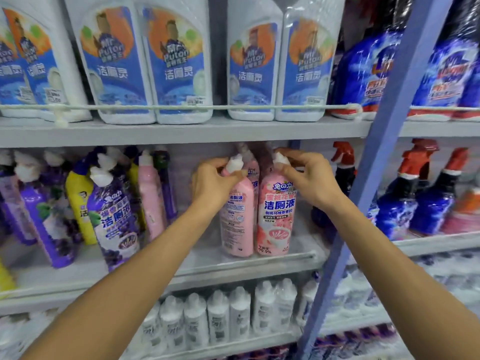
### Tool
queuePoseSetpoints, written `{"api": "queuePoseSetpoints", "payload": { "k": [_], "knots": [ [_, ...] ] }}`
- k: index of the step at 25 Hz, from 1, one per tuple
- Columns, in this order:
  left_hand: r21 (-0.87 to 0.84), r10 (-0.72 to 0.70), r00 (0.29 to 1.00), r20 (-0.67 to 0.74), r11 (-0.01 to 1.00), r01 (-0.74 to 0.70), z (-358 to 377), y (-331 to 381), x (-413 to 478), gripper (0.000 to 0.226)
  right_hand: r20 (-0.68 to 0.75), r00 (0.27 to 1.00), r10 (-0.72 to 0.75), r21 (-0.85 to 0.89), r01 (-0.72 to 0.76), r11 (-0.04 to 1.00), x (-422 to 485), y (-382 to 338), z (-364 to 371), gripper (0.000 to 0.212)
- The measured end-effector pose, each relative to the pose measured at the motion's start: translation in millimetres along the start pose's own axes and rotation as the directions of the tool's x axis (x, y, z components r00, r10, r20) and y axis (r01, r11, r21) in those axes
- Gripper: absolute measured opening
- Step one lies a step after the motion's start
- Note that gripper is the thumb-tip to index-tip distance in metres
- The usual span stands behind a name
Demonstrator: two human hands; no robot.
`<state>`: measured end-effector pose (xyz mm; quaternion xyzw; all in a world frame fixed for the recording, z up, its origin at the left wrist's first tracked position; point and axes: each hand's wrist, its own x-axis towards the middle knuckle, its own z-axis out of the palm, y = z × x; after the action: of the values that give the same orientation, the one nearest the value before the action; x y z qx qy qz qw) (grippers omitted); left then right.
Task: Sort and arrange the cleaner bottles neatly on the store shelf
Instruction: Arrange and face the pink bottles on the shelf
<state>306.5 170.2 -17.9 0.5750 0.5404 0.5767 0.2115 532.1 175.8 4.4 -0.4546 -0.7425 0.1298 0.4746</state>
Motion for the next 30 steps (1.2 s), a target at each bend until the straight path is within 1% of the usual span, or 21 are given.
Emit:
{"api": "queuePoseSetpoints", "payload": {
  "k": [4, 7, 8, 9, 11, 12, 13, 14, 17, 21, 23, 25, 26, 27, 28, 30],
  "knots": [
    [0.055, -0.043, 0.999, 0.001, 0.998, 0.043, 28.9, -15.3, 3.7, 0.05, 0.04, 0.997, 0.074, 0.067, -0.076, 0.995, -4.4, 24.6, 5.0, 0.039],
    [0.105, -0.026, 1.0, -0.004, 0.994, 0.026, 26.1, -24.0, 3.3, 0.05, 0.016, 0.995, 0.102, 0.114, -0.103, 0.988, -7.4, 32.1, 12.9, 0.044],
    [0.077, -0.037, 0.999, 0.016, 0.996, 0.035, 20.7, -25.0, 0.0, 0.047, -0.016, 0.993, 0.115, 0.123, -0.112, 0.986, -11.9, 34.9, 18.5, 0.051],
    [0.021, -0.064, 0.996, 0.059, 0.998, 0.062, 14.8, -27.0, -3.0, 0.045, -0.064, 0.987, 0.149, 0.142, -0.139, 0.98, -18.5, 37.6, 26.7, 0.06],
    [-0.085, -0.15, 0.964, 0.221, 0.981, 0.172, 6.8, -37.3, -12.0, 0.047, -0.131, 0.952, 0.277, 0.191, -0.25, 0.949, -38.6, 42.2, 46.7, 0.077],
    [-0.087, -0.17, 0.94, 0.296, 0.975, 0.204, 6.3, -45.8, -18.7, 0.049, -0.133, 0.938, 0.32, 0.209, -0.289, 0.934, -49.5, 45.3, 56.7, 0.083],
    [-0.063, -0.177, 0.924, 0.338, 0.976, 0.21, 8.2, -55.8, -25.5, 0.05, -0.129, 0.935, 0.33, 0.218, -0.298, 0.929, -58.5, 47.5, 63.7, 0.089],
    [-0.042, -0.178, 0.924, 0.34, 0.978, 0.204, 11.8, -64.1, -31.6, 0.051, -0.127, 0.938, 0.323, 0.214, -0.292, 0.932, -63.2, 51.6, 67.8, 0.092],
    [-0.026, -0.185, 0.953, 0.241, 0.98, 0.197, 25.8, -79.7, -30.8, 0.055, -0.118, 0.948, 0.295, 0.183, -0.272, 0.945, -59.2, 61.0, 64.7, 0.097],
    [0.091, -0.219, 0.963, 0.156, 0.974, 0.207, 40.3, -82.5, -19.7, 0.073, -0.096, 0.958, 0.272, 0.165, -0.254, 0.953, -54.1, 69.3, 61.0, 0.1],
    [0.154, -0.185, 0.981, 0.066, 0.973, 0.173, 46.2, -78.4, -25.0, 0.073, -0.091, 0.959, 0.268, 0.165, -0.251, 0.954, -53.0, 74.7, 60.5, 0.098],
    [0.267, -0.117, 0.992, -0.043, 0.955, 0.125, 53.6, -72.0, -32.0, 0.074, -0.081, 0.958, 0.276, 0.166, -0.26, 0.951, -52.2, 78.8, 59.3, 0.097],
    [0.29, -0.131, 0.99, -0.06, 0.946, 0.143, 55.6, -69.6, -33.1, 0.076, -0.08, 0.958, 0.275, 0.163, -0.26, 0.952, -52.2, 80.9, 59.5, 0.097],
    [0.272, -0.183, 0.982, -0.045, 0.944, 0.189, 55.5, -69.6, -32.5, 0.078, -0.082, 0.96, 0.268, 0.158, -0.254, 0.954, -52.1, 82.8, 59.7, 0.098],
    [0.234, -0.233, 0.972, 0.015, 0.946, 0.223, 52.9, -72.2, -30.8, 0.077, -0.082, 0.961, 0.263, 0.15, -0.249, 0.957, -52.1, 84.7, 60.2, 0.098],
    [0.165, -0.246, 0.95, 0.194, 0.962, 0.215, 43.1, -79.7, -28.6, 0.069, -0.076, 0.963, 0.257, 0.152, -0.243, 0.958, -52.1, 87.9, 60.3, 0.096]
  ]
}}
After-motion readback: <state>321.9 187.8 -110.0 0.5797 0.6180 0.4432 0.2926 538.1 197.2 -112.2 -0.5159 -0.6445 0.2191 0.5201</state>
